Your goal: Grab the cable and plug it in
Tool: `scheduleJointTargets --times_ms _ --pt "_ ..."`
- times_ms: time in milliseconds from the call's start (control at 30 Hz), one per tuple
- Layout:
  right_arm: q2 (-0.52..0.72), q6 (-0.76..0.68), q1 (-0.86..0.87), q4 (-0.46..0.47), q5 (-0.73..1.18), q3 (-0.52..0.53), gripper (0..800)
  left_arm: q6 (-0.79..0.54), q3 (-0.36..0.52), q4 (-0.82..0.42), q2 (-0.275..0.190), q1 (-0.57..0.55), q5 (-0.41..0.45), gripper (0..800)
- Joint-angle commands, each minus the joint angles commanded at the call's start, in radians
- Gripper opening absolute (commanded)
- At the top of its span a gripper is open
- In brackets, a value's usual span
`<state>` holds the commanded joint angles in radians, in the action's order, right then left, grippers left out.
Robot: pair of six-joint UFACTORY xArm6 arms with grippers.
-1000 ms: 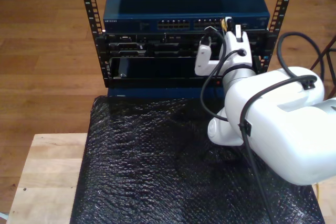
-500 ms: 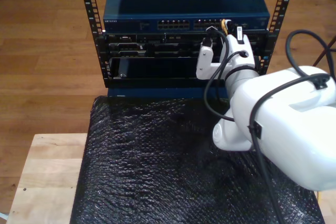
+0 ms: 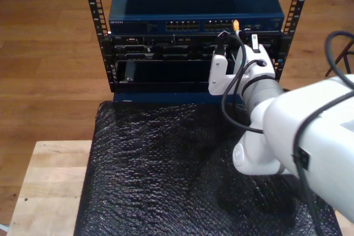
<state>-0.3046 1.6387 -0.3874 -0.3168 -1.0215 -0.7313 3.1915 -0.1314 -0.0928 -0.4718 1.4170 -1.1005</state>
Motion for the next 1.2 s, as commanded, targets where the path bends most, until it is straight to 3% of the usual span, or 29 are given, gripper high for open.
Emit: scheduleJointTargets --times_ms 200,467,667,933,1200 --pt "0.130 0.003 0.026 0.014 0.170 0.046 499 0.000 0.000 0.000 0.000 0.000 0.000 800" --pt "0.281 0.005 0.187 0.160 0.454 0.066 580 0.000 0.000 0.000 0.000 0.000 0.000 800" --pt "0.367 0.005 0.321 0.270 0.655 0.060 585 0.000 0.000 0.000 0.000 0.000 0.000 800" --pt "0.433 0.006 0.473 0.381 0.858 0.054 631 0.000 0.000 0.000 0.000 0.000 0.000 800" --pt "0.496 0.066 0.628 0.417 1.085 0.028 711 0.000 0.000 0.000 0.000 0.000 0.000 800"
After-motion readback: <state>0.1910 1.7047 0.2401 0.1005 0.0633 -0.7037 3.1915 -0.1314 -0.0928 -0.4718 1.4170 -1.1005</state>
